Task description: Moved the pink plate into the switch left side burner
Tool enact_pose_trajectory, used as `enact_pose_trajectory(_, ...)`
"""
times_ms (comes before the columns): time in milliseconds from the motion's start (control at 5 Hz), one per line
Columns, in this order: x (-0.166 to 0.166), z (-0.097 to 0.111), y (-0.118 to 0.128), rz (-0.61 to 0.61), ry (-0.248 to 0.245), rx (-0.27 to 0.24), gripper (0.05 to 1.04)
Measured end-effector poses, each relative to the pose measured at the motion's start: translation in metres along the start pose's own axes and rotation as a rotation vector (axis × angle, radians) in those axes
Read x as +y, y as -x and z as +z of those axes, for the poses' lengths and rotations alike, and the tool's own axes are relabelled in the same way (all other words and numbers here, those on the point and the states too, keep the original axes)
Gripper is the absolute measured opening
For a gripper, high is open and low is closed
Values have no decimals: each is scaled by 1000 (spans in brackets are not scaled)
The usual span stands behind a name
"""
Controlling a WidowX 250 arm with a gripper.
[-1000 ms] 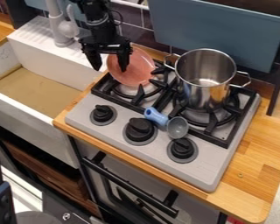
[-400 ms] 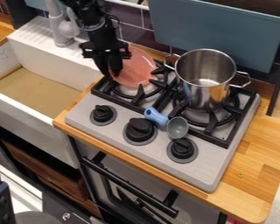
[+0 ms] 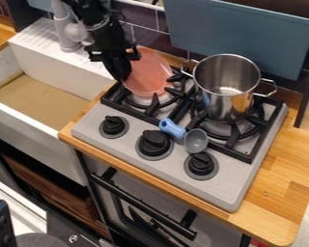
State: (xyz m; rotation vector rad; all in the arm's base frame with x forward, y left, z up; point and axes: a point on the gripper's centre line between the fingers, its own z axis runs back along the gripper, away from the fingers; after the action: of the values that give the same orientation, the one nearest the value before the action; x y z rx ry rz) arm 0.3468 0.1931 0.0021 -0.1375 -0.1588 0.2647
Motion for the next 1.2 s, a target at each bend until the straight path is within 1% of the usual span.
enact_pose_trajectory(200, 6, 2, -4, 97, -21, -24, 61)
enact_pose_trajectory(400, 16, 9, -14, 189, -78, -64, 54)
enact_pose_trajectory(600, 24, 19, -22, 247, -125, -81, 54)
enact_pose_trajectory(800, 30, 31, -26, 265, -125, -77, 54)
enact_pose_trajectory(1000, 41, 40, -22, 250, -95, -57, 54)
enact_pose_trajectory(1200, 41, 42, -11, 221, -65, 4, 54)
